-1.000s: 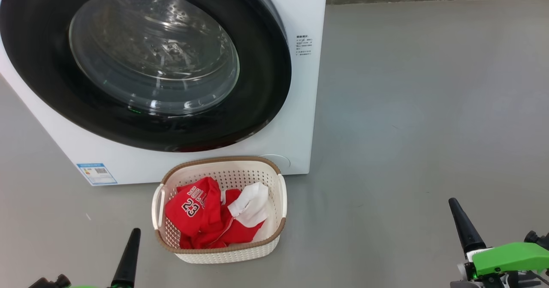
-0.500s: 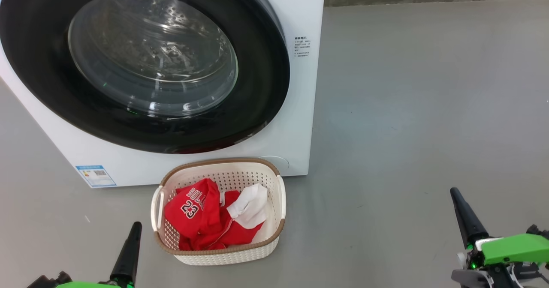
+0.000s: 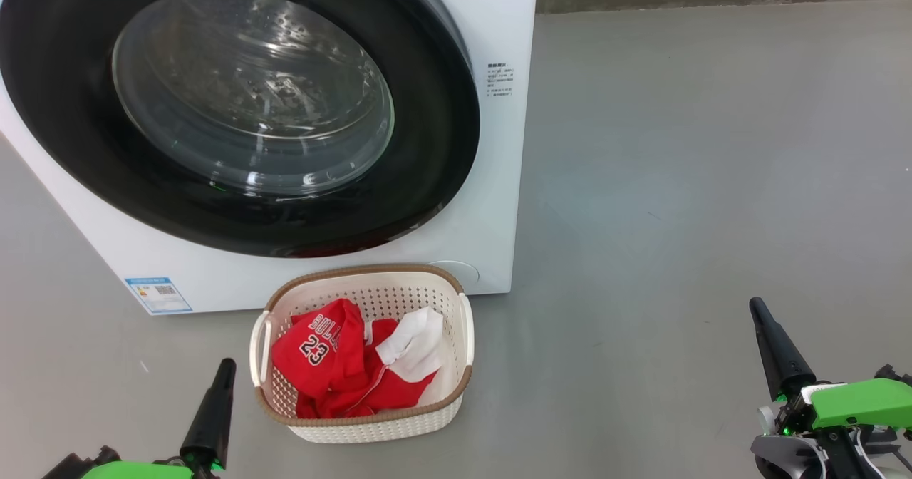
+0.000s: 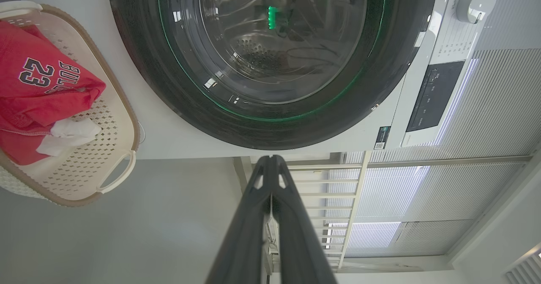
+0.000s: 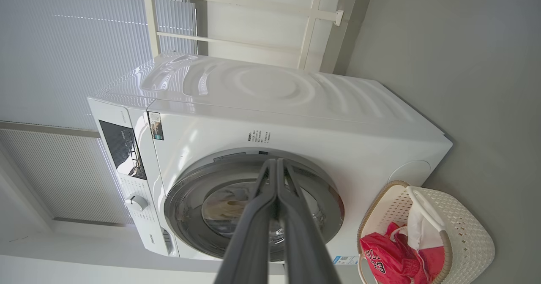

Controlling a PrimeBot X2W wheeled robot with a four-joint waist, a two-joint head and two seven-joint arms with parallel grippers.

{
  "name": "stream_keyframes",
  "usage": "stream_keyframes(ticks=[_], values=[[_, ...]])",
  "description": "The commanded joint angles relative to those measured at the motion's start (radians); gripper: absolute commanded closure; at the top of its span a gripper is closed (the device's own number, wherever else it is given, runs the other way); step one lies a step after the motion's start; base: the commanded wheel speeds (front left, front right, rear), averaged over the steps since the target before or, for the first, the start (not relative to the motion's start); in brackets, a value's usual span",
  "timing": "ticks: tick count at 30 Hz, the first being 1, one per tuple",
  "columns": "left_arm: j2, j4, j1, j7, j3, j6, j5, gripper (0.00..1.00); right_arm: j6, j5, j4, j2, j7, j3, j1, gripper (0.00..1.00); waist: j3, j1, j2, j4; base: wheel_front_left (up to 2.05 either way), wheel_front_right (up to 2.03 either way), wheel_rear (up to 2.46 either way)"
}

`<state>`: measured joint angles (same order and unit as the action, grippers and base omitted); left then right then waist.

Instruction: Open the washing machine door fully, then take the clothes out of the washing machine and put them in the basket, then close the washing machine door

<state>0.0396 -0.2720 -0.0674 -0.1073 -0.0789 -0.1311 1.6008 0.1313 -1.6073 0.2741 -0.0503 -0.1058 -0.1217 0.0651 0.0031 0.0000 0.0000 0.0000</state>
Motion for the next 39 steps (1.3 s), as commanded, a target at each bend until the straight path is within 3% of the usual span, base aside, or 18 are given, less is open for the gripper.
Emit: stream_keyframes(ticks=[1,39], values=[[0.011,0.027,-0.041,-0.007,-0.036,0.000,0.007,1.00,-0.001,-0.006,-0.030,-0.005,-0.002,0.014,0.042,1.00,0.000,0.0000,0.0000,0.000,0.00,0.00,0.00],[0.011,0.027,-0.041,-0.007,-0.036,0.000,0.007,1.00,-0.001,-0.004,-0.030,-0.003,-0.005,0.011,0.042,1.00,0.000,0.0000,0.0000,0.000,0.00,0.00,0.00]])
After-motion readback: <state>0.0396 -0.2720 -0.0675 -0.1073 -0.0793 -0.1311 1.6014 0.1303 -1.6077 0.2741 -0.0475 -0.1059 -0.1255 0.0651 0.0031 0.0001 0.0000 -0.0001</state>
